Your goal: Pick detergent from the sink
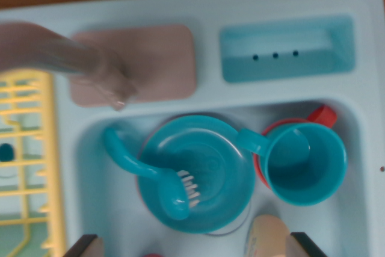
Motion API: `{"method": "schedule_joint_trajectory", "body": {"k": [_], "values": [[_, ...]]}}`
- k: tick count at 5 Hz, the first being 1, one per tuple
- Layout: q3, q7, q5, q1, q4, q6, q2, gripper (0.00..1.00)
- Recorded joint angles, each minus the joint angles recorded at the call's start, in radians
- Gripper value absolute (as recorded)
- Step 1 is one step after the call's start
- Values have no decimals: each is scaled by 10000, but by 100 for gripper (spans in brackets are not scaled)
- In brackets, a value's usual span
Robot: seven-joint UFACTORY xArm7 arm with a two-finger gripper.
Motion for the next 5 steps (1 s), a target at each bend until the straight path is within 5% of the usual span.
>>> {"method": "schedule_joint_trajectory", "body": {"k": [1,2,5], "values": [[0,0,0,0,0,0,0,0],[-97,-69,35,-76,-467,-479,88,0],[-189,-135,69,-148,-908,-931,172,0]]}}
